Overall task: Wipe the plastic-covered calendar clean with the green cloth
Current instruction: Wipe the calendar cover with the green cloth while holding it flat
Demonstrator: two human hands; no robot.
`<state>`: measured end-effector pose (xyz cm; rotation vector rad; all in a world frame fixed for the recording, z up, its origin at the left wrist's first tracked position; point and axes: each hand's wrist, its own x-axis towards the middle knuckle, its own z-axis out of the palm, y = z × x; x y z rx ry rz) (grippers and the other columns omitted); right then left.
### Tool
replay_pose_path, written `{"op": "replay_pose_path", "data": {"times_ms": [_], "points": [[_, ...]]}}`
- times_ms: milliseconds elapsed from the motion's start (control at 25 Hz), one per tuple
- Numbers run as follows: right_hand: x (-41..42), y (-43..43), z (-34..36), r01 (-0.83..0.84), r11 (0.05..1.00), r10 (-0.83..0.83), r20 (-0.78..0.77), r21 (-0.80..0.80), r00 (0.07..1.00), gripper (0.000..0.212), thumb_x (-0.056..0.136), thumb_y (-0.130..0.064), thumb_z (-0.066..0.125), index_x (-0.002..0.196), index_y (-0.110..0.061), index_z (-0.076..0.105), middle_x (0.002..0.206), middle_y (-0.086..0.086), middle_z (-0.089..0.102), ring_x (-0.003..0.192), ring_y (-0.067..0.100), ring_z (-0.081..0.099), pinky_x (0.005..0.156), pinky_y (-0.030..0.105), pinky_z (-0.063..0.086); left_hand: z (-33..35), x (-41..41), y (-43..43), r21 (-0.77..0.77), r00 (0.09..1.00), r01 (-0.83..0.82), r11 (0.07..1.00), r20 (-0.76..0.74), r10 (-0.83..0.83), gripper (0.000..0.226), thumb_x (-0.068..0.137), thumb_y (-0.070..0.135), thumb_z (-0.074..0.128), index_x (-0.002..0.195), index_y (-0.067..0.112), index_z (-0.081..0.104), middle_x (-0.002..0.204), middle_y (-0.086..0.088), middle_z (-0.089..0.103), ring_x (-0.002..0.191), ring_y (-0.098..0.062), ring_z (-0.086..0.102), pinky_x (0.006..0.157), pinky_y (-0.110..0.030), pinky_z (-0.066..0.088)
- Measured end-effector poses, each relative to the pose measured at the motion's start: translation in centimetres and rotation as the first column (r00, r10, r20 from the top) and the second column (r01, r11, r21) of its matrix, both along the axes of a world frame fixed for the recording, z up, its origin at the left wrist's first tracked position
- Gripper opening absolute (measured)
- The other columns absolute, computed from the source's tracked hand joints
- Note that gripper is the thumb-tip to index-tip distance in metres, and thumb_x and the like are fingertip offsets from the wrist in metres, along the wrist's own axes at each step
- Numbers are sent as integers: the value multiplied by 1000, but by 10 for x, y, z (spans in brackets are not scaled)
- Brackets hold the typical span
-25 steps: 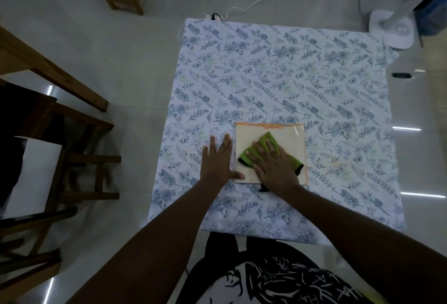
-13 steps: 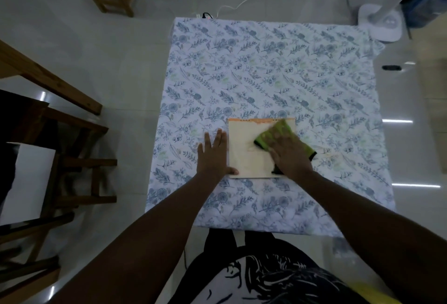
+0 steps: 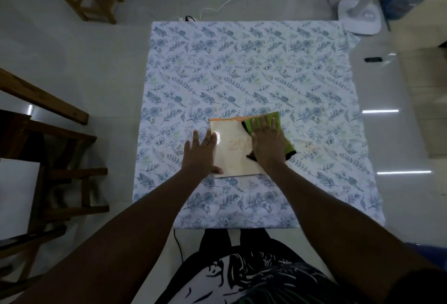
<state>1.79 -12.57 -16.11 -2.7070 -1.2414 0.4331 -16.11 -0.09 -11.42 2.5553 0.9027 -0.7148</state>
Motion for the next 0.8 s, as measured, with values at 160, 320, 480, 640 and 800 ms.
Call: {"op": "replay_pose_path", "data": {"times_ms": [160,320,480,640,800], "points": [[-53,-24,-1,79,996,-78,-10,32,997,53,100,-33,30,152,-24,19,163,7,13,149,35,4,118,55,17,0,0,-2,3,1000,-5,1000,-2,5,123,69,63,72,153,17,-5,164,-4,-7,148,-40,-11,119,-58,7],[-47,-51,1,-242,970,242,-39,3,970,54,98,-39,22,151,-29,22,162,1,16,150,30,5,117,54,22,-2,0,2,6,1000,8,1000,13,-8,123,68,63,72,153,16,-3,164,-4,-7,148,-39,-11,119,-57,8],[-44,2,1,-88,996,89,-62,24,994,52,97,-38,28,149,-32,29,161,-1,20,150,31,6,117,56,17,-10,-2,6,4,999,25,1000,27,-25,124,66,68,70,154,17,-1,164,-3,-3,148,-40,-8,118,-58,10],[-69,-47,-7,-488,872,487,41,41,872,49,97,-37,35,146,-30,37,157,2,32,148,34,14,116,56,21,-14,-10,14,-34,997,70,997,33,-69,131,58,75,69,153,20,0,164,-1,-1,149,-39,-3,117,-59,11],[-38,-32,-7,-540,842,539,56,12,841,47,97,-40,30,144,-36,37,157,-1,32,149,30,14,116,56,22,-14,-12,21,-25,994,101,995,38,-100,133,56,70,75,154,21,-1,164,1,-1,149,-37,-3,118,-58,8]]}}
